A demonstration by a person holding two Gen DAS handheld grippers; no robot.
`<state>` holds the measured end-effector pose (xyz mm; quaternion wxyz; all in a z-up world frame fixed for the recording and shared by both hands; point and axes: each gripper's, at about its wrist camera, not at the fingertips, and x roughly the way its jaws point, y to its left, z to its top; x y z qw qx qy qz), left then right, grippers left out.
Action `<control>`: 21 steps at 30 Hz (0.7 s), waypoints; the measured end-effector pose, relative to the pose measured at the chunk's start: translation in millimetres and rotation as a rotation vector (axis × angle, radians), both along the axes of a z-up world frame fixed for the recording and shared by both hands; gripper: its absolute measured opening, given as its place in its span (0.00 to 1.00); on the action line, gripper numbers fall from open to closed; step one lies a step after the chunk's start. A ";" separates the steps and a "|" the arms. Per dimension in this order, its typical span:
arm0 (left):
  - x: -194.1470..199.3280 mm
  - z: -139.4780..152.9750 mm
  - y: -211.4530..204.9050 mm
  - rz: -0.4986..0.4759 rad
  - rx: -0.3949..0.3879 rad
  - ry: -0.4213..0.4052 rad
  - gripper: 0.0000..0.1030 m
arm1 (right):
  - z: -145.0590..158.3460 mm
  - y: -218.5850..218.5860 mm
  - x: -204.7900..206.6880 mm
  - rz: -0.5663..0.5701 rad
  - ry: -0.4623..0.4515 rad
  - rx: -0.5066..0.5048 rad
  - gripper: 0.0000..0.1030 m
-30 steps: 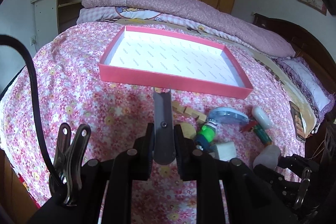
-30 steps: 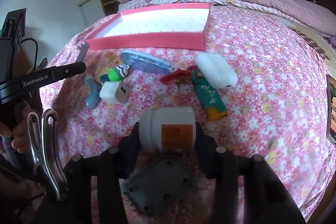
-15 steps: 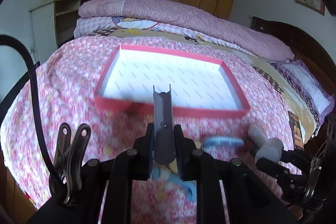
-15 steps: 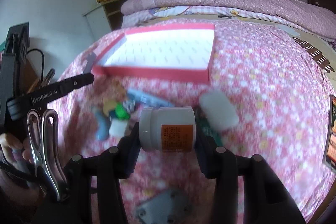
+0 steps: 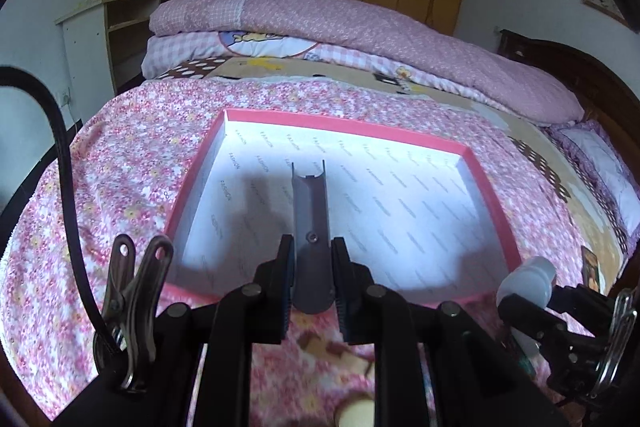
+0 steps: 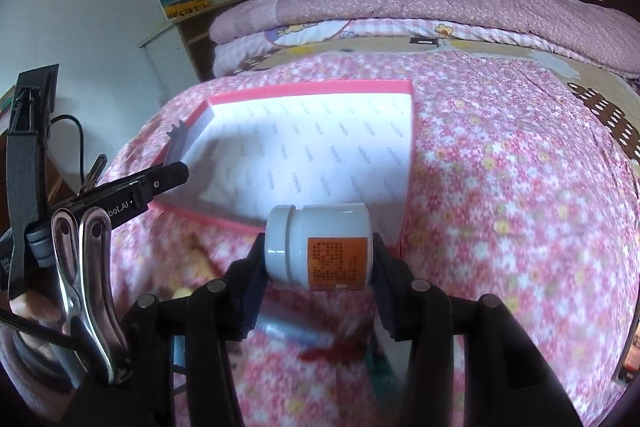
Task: Organize rigid objects
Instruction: 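Lower the grey piece into the pink tray with the left gripper while the right gripper releases the jar there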
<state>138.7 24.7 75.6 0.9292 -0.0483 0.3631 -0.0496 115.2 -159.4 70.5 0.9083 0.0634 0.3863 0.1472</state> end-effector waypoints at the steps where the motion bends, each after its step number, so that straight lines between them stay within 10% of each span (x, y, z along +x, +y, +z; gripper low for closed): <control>1: 4.0 -2.7 0.6 0.007 0.004 0.006 0.18 | 0.3 1.1 3.7 0.001 -0.001 -0.005 0.46; 21: 12.9 -33.1 -5.4 0.013 0.047 0.107 0.18 | -20.0 9.0 37.1 0.013 0.064 -0.104 0.46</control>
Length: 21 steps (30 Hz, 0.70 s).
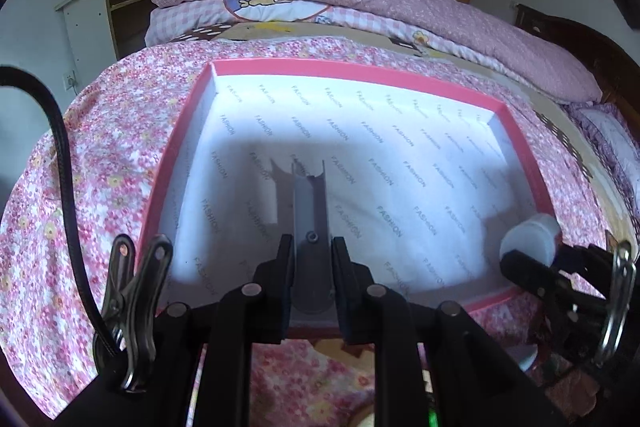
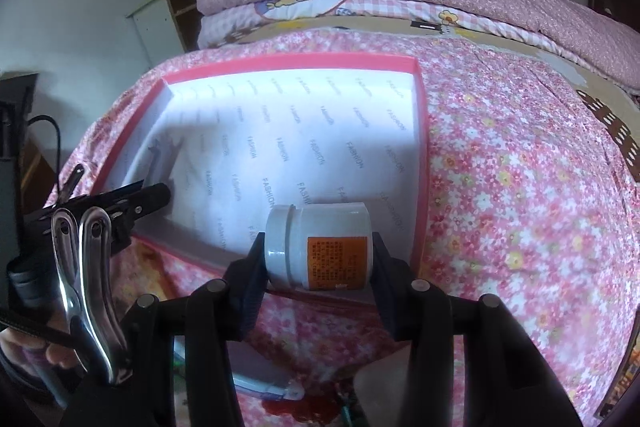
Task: Organize rigid objects
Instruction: 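Lower the grey piece into the pink tray with the left gripper while the right gripper releases the jar there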
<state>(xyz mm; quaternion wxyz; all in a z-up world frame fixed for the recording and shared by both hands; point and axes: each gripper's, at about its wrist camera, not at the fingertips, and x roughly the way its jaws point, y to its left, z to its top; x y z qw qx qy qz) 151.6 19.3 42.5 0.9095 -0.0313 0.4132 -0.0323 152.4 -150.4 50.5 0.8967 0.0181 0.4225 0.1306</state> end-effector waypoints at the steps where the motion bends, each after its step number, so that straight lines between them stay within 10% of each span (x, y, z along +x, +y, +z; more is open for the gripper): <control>1: -0.8 0.1 -1.2 0.000 0.003 -0.003 0.18 | -0.3 -1.0 0.4 -0.002 0.003 0.000 0.46; 10: -9.9 8.3 -7.5 -0.003 0.022 -0.021 0.47 | 3.6 -0.5 -0.6 0.009 -0.001 0.008 0.49; 21: -24.3 31.8 8.5 0.051 -0.015 -0.045 0.49 | 31.3 11.7 -16.4 0.038 -0.089 0.005 0.69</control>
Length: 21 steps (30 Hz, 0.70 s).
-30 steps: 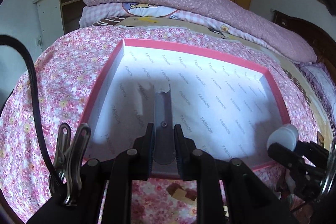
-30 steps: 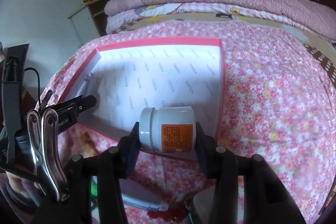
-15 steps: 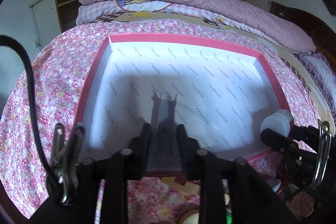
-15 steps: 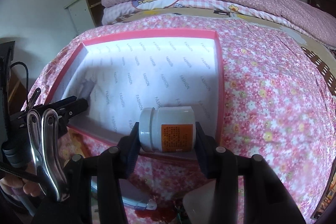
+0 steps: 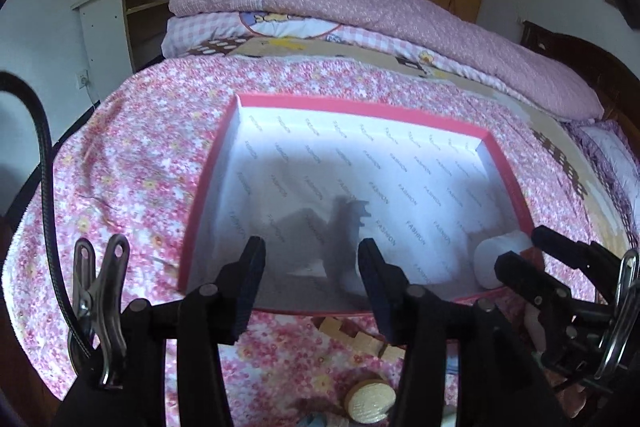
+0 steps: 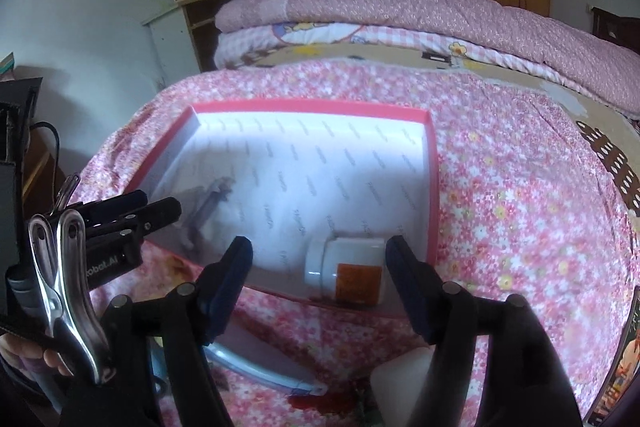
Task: Organize rigid objects
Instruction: 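Lower the grey piece into the pink tray with the left gripper while the right gripper releases the jar there, then withdraw the left gripper while moving the right gripper to the dark grey square plate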
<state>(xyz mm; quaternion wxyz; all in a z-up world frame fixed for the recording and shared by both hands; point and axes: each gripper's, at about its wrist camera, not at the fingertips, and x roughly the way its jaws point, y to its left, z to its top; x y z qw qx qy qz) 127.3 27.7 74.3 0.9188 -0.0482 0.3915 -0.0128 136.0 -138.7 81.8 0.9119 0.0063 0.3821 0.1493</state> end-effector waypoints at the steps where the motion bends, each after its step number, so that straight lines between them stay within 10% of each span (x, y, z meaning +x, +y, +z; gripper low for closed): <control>1: -2.1 2.9 0.5 0.001 0.001 -0.006 0.49 | 1.9 -0.5 -1.6 -0.002 -0.001 0.010 0.69; 21: -66.5 15.5 0.1 -0.035 -0.009 -0.030 0.50 | 14.5 -17.5 -54.5 0.003 0.018 0.076 0.69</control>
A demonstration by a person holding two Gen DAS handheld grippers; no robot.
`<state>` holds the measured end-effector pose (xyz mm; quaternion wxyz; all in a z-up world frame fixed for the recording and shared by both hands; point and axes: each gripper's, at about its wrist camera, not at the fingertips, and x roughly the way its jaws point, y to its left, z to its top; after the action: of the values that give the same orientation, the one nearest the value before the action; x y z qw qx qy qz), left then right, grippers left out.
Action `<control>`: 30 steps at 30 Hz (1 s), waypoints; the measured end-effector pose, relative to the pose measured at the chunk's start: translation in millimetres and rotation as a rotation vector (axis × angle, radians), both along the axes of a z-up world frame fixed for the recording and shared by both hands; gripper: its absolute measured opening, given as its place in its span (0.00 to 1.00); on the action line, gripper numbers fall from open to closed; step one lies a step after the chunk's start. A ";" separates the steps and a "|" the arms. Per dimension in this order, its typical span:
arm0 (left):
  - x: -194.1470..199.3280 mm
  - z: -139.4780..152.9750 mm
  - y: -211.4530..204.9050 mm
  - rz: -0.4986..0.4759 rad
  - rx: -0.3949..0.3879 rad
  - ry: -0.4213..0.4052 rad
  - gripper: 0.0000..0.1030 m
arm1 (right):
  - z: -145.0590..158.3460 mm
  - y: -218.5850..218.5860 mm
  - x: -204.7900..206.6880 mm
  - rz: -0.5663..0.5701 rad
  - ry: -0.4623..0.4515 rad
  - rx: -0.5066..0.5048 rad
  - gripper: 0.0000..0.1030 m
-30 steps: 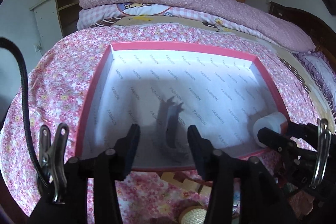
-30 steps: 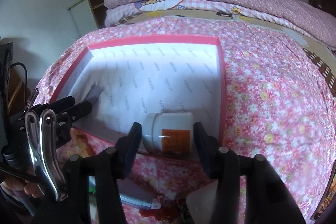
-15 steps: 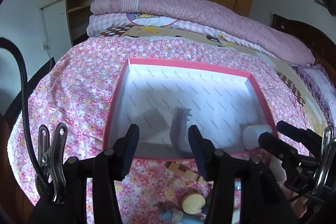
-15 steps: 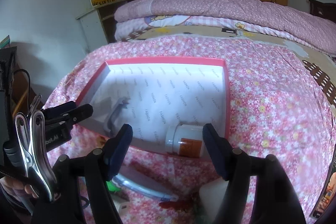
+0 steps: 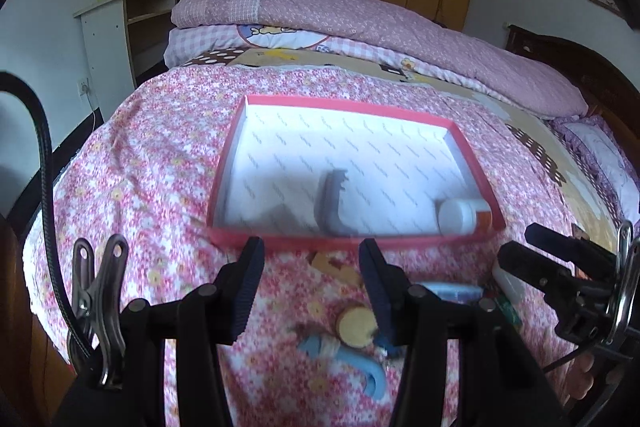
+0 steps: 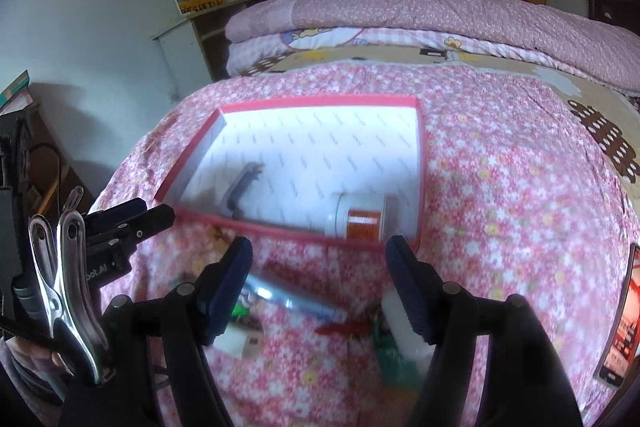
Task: Organize rigid objects
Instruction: 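Withdraw the left gripper while moving the right gripper to the dark grey square plate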
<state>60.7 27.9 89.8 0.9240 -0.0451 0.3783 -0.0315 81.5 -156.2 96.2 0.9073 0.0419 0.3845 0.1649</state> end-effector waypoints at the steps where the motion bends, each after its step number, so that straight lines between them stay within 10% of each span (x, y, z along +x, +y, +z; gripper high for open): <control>1: -3.6 -2.0 0.0 -0.006 0.000 0.004 0.50 | -1.2 -0.8 -4.1 0.002 0.005 0.004 0.69; 30: -57.1 -46.0 -11.1 -0.082 -0.018 0.103 0.50 | -62.9 -19.5 -112.3 0.169 0.156 -0.085 0.71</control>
<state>3.7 16.8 43.8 0.9009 -0.0396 0.4264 -0.0703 -30.8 -175.7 33.3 0.8585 -0.0163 0.4626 0.2208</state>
